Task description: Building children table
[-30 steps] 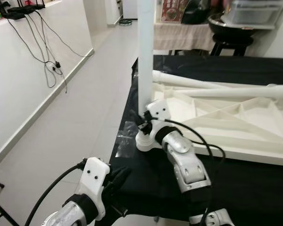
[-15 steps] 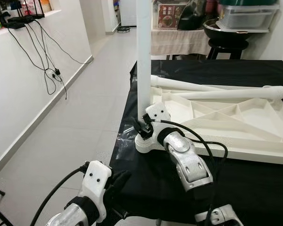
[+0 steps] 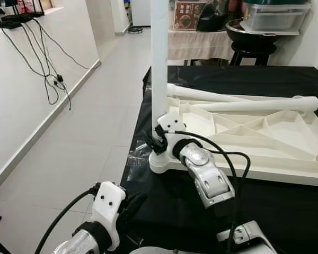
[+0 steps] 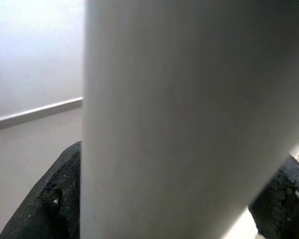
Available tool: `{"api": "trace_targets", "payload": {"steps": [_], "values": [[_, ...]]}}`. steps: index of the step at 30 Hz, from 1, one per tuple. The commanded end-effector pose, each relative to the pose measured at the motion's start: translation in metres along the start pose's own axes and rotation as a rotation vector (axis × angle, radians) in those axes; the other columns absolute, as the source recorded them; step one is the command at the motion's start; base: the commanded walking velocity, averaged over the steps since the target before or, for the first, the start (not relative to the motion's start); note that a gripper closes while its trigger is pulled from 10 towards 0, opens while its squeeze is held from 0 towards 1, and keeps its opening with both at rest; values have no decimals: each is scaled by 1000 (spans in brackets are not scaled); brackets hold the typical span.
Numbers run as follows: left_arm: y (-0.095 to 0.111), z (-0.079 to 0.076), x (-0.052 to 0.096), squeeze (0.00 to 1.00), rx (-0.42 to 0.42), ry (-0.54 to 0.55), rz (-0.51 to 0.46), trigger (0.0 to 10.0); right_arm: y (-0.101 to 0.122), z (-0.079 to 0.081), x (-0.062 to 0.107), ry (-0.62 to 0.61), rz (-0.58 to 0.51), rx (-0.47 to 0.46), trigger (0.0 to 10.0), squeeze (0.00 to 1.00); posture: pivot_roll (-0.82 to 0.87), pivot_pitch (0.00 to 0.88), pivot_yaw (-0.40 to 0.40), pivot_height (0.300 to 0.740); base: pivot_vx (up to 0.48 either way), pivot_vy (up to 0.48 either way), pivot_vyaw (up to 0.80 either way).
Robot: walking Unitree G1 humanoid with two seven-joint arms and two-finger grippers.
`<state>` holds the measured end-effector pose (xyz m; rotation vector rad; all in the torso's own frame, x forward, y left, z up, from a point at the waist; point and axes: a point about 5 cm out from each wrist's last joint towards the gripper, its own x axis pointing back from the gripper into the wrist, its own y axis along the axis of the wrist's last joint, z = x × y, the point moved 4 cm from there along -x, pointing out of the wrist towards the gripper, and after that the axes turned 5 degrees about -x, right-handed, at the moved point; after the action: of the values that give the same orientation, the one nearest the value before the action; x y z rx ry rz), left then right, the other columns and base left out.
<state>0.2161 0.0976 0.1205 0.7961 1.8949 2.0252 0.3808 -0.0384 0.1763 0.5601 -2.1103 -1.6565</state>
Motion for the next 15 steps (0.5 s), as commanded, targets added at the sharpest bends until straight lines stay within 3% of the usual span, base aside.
{"api": "trace_targets", "payload": {"steps": [1,6,15], "values": [[-3,2,-1,0,2,7,5,10000,0,5,-1,51,-8,1,10000,0,73,55,13,740,0,0,0],[-3,-2,-5,0,9,-1,-1,10000,1,4,0,198,-36,-3,10000,0,67,49,8,740,0,0,0],[0,1,-8,0,8,5,-17,10000,4,2,-2,281,-49,23,10000,0,64,41,9,740,0,0,0]]}}
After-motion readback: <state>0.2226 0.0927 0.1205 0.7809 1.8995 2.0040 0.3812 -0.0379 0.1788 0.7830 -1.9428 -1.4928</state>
